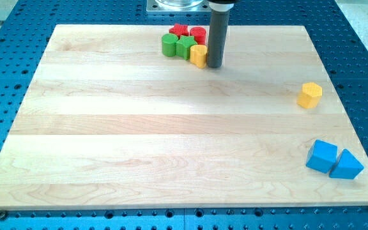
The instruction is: Move the hexagon towards the bottom right side of the group of blocks
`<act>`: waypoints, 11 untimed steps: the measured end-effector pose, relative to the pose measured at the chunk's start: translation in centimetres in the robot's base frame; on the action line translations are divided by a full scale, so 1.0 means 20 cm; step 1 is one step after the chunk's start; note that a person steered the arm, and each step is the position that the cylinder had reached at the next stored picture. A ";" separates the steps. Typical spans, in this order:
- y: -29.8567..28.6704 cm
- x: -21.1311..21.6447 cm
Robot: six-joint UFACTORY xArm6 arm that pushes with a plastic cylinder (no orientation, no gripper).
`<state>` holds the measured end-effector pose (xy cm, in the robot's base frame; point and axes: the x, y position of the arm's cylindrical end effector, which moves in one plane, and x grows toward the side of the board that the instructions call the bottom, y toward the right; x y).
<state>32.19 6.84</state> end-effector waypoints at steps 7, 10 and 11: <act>0.93 0.29; 1.04 0.40; 1.01 0.56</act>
